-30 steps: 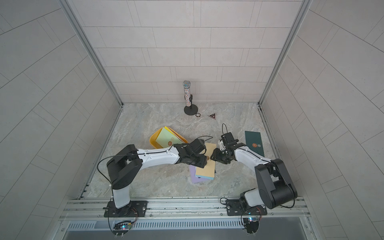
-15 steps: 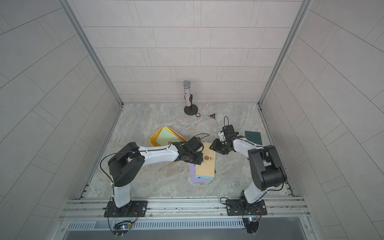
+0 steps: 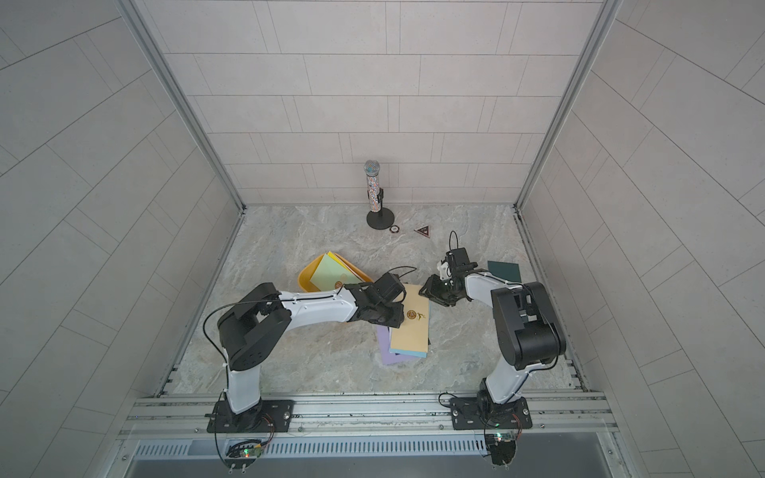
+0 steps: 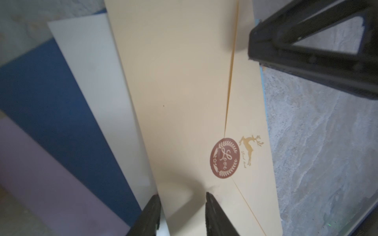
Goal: Put the sealed envelopes into the storage box
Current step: Pick up the envelope from the center of the board.
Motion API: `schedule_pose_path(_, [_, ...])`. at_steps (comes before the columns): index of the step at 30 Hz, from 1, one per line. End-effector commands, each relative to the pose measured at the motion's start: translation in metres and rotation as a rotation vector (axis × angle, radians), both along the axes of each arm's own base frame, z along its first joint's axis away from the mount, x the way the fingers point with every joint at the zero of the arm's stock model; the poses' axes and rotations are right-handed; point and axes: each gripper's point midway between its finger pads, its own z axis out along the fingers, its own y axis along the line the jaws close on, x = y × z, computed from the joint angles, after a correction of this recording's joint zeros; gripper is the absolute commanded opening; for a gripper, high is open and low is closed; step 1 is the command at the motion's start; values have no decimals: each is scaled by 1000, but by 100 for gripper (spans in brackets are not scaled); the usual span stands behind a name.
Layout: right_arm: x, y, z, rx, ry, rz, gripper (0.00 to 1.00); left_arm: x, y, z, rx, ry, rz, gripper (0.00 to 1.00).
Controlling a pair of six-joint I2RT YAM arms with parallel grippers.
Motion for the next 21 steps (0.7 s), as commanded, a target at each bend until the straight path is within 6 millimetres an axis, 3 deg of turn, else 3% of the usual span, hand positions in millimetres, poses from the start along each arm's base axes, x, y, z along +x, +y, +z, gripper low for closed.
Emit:
schedule_pose_path(1, [-14,-1,-20,1,70,-4,46,-6,8,-18,36,31,2,42])
schedule_pose_path(9, [-24,-8,-21,-33,68,-16,47,-9,13,-25,48,42,4,40])
schedule_pose_path(14, [-33,-8,-20,-27,84,-19,48,-11,7,-18,-4,52,6,40])
schedule_pose_path(21, [-47,12,-15,120,110,-1,48,-11,-8,-11,-86,77,-6,40])
